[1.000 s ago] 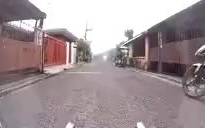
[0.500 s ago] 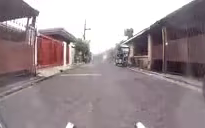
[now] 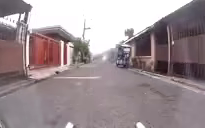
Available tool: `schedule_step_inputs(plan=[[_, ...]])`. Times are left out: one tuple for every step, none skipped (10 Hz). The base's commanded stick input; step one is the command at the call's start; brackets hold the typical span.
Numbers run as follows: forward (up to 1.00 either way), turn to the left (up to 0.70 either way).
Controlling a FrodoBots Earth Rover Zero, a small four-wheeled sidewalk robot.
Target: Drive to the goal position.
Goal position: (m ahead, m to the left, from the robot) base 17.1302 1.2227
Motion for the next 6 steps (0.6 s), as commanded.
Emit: schedule_step_inputs(plan=[[1.00,-0.04],[1.00,-0.04],[1.00,-0.04],[1.00,-0.04],[1.00,-0.04],[1.00,-0.04]])
